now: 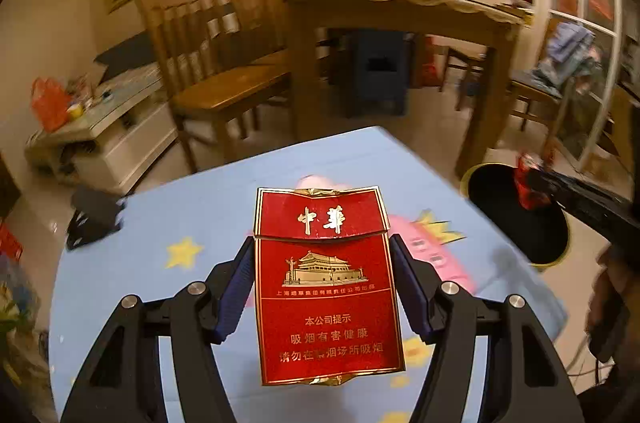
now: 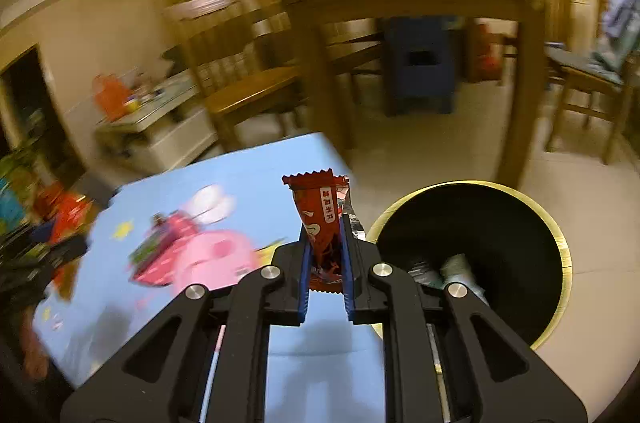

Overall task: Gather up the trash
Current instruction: 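Carry the wrapper and cigarette pack to the bin and release both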

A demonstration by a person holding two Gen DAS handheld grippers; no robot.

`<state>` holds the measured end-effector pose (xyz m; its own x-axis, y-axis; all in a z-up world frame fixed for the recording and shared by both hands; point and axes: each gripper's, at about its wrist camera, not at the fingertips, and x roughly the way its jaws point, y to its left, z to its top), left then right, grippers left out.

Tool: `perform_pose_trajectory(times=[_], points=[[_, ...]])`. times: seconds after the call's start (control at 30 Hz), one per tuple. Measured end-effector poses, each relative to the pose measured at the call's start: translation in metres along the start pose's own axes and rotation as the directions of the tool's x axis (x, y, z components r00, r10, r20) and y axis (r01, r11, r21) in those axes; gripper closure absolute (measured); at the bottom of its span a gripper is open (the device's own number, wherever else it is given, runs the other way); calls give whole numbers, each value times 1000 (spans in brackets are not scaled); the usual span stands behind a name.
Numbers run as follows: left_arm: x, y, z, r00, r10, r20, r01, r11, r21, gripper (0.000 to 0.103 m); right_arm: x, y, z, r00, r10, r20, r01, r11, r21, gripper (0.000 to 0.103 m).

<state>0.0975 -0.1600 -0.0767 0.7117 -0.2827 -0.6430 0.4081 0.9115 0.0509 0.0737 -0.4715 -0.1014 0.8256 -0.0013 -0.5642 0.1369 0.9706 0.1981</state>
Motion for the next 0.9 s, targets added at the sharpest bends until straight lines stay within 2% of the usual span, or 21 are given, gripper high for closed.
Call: perform_pose_trajectory(times=[0.07,0.2,0.27,0.33,0.4,0.43,0.5,0.7,0.83,0.9], points=[[2,-22,2,1000,-23,-1,23,999,24,40,-1,-22,4,997,-70,22,69,997,33,90],[6,-62,9,998,-62,1,62,996,64,40,-9,-49,14,986,-140,90,135,989,59,90],[8,-78,12,997,-75,6,74,994,83,40,-4,-59,14,986,-148,80,142,987,70,90],[12,-90,13,996,-87,6,86,991,98,40,9,-70,11,988,-151,31,148,985,86,88],[18,-104,16,995,-98,2,97,988,116,40,22,-82,8,983,-183,-22,185,977,109,75],[19,-108,15,995,-101,0,100,988,121,40,25,-85,7,982,-188,-34,191,974,120,63],[24,-119,17,993,-114,-5,114,985,133,40,22,-93,5,979,-203,-23,204,968,148,50],[36,-147,22,989,-144,-21,146,976,163,40,3,-109,9,980,-199,30,189,962,199,50],[44,-159,20,988,-150,-36,154,973,171,40,-15,-117,9,976,-206,69,184,951,248,42],[47,-161,17,988,-148,-46,153,973,171,40,-22,-122,10,975,-204,84,175,948,264,41]])
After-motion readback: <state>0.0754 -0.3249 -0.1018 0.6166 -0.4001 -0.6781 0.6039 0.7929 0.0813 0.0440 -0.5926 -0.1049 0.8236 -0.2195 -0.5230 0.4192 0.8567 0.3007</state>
